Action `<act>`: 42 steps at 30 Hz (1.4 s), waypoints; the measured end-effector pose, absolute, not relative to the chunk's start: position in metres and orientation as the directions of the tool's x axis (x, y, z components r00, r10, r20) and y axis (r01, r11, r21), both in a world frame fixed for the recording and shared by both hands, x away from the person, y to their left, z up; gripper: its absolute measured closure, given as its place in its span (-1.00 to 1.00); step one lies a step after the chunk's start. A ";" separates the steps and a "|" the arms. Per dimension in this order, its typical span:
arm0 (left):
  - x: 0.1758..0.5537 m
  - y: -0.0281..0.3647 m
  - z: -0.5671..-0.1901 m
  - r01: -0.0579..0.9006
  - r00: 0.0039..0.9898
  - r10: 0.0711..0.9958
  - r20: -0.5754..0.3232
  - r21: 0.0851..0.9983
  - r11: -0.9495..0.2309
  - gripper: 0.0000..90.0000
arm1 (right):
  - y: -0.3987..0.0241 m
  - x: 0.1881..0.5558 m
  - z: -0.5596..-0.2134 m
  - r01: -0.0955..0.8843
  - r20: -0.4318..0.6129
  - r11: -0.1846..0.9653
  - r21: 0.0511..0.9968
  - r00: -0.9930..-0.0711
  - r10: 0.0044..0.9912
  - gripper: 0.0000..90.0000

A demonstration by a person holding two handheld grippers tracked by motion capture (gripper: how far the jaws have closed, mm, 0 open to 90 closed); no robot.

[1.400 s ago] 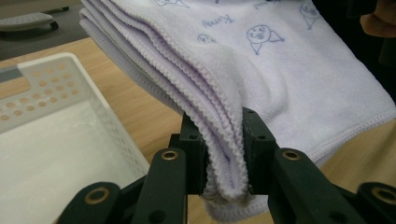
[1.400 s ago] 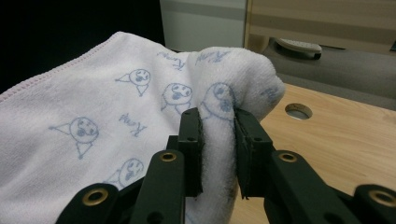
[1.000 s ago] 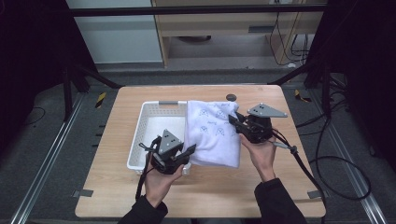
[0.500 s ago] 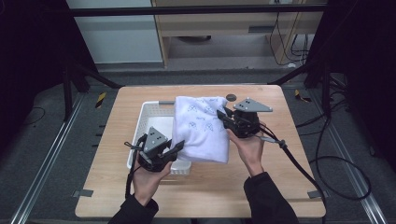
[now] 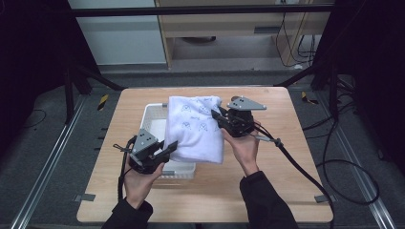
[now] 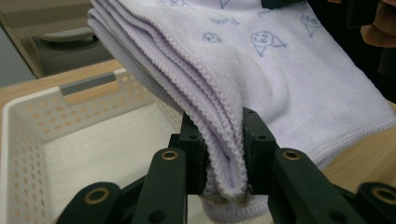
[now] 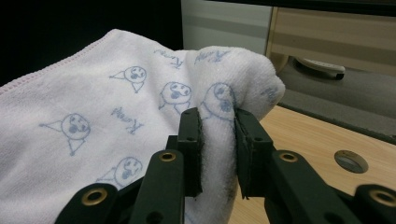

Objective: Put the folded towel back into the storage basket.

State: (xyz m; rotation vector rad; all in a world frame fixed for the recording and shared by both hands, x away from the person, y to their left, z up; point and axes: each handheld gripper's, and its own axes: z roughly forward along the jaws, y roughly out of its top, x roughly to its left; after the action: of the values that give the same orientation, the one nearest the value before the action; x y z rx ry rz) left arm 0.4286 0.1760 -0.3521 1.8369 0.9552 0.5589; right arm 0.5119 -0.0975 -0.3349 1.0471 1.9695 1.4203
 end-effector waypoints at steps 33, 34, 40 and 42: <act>0.439 0.244 -0.363 0.416 0.494 0.869 -0.038 0.888 -0.198 0.61 | -0.015 0.540 -0.349 0.295 0.019 0.217 0.931 -0.630 0.777 0.65; 0.440 0.246 -0.363 0.419 0.489 0.871 -0.040 0.887 -0.194 0.61 | -0.013 0.541 -0.350 0.293 0.013 0.223 0.930 -0.630 0.776 0.65; 0.444 0.253 -0.370 0.435 0.480 0.876 -0.046 0.880 -0.192 0.61 | -0.007 0.548 -0.357 0.312 0.056 0.190 0.931 -0.636 0.770 0.65; 0.446 0.254 -0.372 0.441 0.476 0.878 -0.042 0.876 -0.197 0.61 | -0.004 0.549 -0.361 0.314 0.044 0.205 0.927 -0.635 0.771 0.65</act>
State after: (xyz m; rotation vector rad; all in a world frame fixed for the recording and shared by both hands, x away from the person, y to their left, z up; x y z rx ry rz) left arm 0.4461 0.2537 -0.3724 1.8172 1.1130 0.6065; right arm 0.5492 -0.0037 -0.3607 1.0072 2.0544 1.4200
